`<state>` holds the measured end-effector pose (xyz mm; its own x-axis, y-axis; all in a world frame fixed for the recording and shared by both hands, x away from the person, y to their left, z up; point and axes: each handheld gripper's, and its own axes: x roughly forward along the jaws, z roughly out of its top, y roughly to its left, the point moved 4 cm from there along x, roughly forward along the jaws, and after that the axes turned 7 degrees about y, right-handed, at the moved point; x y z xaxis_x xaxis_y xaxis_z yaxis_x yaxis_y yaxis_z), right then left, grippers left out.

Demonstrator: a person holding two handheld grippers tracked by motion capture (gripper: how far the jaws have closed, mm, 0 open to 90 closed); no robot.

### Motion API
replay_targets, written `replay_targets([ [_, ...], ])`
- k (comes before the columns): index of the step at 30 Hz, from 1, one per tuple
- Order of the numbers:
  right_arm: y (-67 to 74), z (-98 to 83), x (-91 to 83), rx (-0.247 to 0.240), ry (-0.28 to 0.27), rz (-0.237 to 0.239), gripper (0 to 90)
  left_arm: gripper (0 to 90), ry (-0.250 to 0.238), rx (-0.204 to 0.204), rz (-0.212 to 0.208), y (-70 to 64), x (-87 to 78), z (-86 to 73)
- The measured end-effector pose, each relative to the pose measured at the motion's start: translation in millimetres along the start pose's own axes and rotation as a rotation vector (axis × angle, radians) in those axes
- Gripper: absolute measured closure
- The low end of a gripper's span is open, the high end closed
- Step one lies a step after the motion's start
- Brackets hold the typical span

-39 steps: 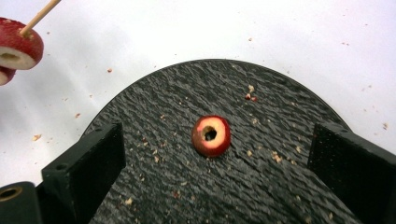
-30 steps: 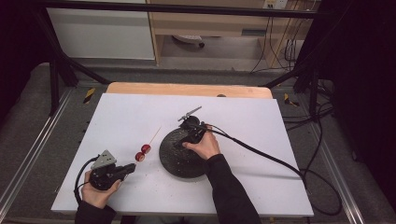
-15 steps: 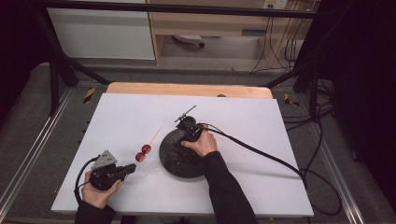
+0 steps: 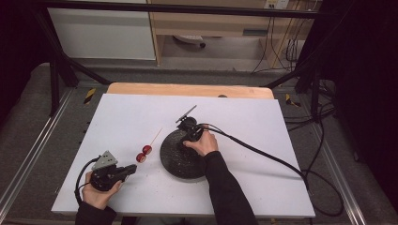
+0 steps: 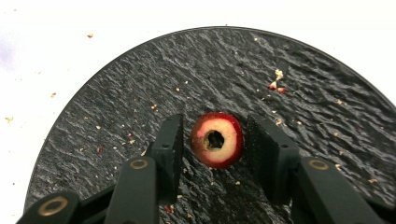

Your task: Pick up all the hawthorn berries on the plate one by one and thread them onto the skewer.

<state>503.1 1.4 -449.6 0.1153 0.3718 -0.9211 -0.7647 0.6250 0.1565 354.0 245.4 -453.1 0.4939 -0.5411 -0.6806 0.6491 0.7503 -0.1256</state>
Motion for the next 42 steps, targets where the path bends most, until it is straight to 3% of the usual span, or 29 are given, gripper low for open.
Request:
replay_targets([
  [19, -0.2, -0.7, -0.2, 0.034, 0.013, 0.002, 62.9, 88.4, -0.001, 0.002, 0.001, -0.3, 0.0, 0.0],
  [42, 7.8, -9.8, -40.3, 0.090, -0.064, 0.025, 63.2, 88.4, -0.005, 0.012, -0.002, -4.7, 0.1, 1.2],
])
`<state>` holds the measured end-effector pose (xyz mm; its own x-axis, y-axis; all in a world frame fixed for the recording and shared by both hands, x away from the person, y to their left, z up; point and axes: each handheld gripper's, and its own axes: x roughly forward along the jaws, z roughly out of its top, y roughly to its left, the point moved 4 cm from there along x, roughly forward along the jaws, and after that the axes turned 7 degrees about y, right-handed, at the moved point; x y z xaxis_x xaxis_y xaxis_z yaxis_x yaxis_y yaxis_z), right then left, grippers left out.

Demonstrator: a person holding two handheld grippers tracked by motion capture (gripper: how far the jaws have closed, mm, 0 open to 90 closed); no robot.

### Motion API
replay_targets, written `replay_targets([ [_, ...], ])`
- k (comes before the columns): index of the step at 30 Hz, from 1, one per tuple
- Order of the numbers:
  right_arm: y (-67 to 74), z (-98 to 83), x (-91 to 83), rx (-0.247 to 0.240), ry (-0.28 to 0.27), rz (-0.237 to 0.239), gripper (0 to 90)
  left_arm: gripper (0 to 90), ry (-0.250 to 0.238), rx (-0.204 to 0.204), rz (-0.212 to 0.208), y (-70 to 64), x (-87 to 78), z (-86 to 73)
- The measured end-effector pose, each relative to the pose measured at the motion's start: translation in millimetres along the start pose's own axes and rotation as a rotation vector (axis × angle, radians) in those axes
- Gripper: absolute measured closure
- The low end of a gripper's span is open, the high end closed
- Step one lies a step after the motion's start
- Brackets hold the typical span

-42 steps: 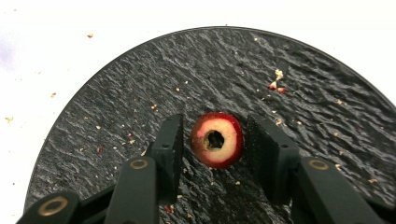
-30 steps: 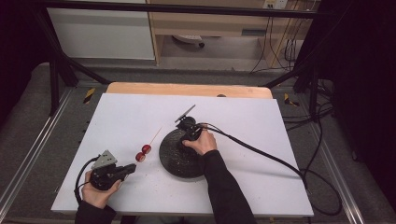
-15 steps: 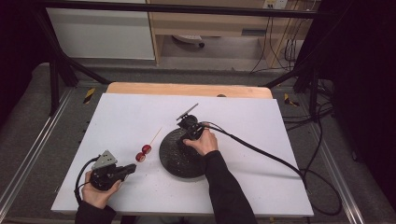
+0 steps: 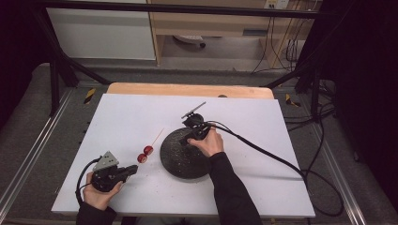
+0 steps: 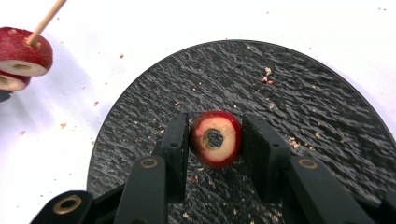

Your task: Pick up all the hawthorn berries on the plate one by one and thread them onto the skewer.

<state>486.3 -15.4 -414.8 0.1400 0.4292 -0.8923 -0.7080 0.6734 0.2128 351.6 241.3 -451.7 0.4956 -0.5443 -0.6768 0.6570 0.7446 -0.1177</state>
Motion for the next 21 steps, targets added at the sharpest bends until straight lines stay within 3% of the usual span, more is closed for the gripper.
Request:
replay_targets([
  [9, -4.4, -14.1, -10.5, 0.053, -0.066, 0.030, 63.3, 88.4, -0.002, 0.008, -0.006, -5.6, 2.4, 1.7],
  [21, -5.2, -41.7, -16.6, 0.125, -0.257, 0.082, 63.3, 88.3, -0.008, 0.024, -0.011, -13.9, 6.6, 4.6],
])
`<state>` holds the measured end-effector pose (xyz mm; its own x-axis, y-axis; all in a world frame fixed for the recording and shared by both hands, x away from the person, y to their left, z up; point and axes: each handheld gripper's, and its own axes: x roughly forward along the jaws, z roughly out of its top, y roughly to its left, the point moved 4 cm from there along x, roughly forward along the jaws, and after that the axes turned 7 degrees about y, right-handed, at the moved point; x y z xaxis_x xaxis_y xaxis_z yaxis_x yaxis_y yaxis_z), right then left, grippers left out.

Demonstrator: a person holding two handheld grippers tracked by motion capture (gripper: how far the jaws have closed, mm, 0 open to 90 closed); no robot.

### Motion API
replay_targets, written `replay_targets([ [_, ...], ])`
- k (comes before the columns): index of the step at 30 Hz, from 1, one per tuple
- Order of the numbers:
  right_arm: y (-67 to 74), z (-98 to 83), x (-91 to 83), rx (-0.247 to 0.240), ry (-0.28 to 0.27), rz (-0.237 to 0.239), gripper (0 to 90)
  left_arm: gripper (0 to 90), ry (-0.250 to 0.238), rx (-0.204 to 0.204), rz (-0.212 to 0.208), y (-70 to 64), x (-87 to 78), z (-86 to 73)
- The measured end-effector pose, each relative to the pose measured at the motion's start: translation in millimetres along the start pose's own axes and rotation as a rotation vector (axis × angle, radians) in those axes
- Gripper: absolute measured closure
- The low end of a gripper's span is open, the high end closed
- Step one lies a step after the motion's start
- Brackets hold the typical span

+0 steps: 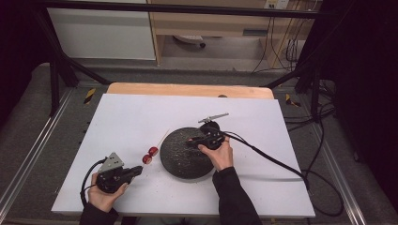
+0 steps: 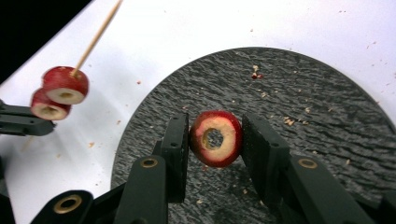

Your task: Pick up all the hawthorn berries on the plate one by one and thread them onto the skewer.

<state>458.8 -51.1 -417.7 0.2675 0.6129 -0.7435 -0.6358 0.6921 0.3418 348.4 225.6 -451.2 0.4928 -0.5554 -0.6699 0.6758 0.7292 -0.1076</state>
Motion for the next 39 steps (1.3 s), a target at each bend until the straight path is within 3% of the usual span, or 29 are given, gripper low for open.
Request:
replay_targets([
  [7, 0.6, -16.1, -4.9, 0.042, -0.108, 0.038, 63.3, 88.3, 0.002, 0.006, -0.003, -5.9, 3.5, 1.9],
  [17, 0.5, -35.1, -7.0, 0.142, -0.297, 0.106, 63.4, 88.3, -0.009, -0.005, -0.003, -13.2, 8.6, 4.8],
  [25, 2.2, -40.5, -4.4, 0.215, -0.429, 0.143, 63.4, 88.3, -0.021, -0.020, -0.007, -17.7, 11.8, 6.6],
  [39, 1.6, -38.1, -8.8, 0.312, -0.648, 0.150, 63.6, 88.3, -0.034, -0.025, -0.010, -30.2, 18.5, 10.0],
])
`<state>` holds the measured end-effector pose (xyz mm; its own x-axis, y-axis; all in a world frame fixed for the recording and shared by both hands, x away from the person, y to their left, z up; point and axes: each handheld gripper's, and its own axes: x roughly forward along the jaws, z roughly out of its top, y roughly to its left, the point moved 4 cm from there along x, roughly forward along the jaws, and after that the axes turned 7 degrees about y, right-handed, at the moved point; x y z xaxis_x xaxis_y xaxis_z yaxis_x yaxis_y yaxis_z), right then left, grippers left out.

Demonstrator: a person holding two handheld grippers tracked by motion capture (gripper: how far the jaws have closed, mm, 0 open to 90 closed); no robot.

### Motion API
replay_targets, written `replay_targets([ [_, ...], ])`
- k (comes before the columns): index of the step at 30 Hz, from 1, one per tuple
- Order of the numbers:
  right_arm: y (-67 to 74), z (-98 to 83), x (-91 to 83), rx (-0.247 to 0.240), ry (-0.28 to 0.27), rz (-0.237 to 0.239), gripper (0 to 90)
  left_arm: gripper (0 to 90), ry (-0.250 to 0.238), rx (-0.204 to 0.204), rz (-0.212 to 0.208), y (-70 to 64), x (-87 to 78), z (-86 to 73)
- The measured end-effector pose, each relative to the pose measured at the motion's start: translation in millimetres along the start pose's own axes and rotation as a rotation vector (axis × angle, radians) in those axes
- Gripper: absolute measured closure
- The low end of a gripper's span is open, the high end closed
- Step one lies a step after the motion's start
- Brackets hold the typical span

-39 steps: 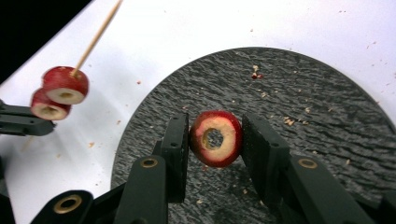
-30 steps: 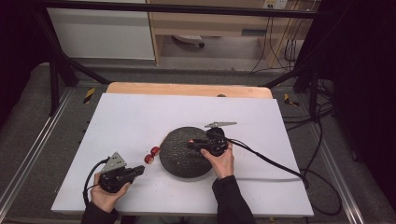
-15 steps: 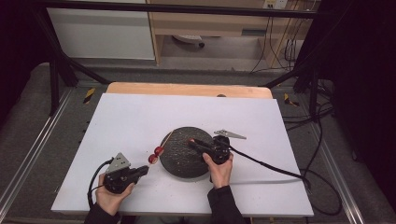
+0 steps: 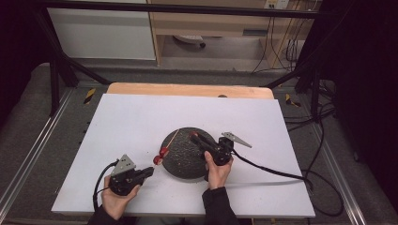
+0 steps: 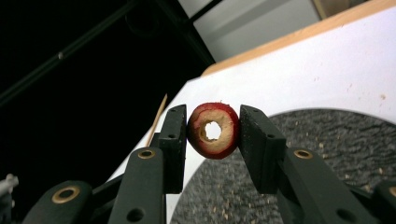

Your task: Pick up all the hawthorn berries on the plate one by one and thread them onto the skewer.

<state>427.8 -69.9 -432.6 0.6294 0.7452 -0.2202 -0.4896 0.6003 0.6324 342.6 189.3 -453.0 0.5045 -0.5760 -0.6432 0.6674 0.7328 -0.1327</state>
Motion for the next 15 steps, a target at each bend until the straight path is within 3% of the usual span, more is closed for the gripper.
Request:
replay_targets([
  [15, 0.9, 19.5, -2.0, 0.032, -0.155, 0.026, 63.5, 88.3, -0.010, -0.003, -0.004, -11.6, 4.0, 6.4],
])
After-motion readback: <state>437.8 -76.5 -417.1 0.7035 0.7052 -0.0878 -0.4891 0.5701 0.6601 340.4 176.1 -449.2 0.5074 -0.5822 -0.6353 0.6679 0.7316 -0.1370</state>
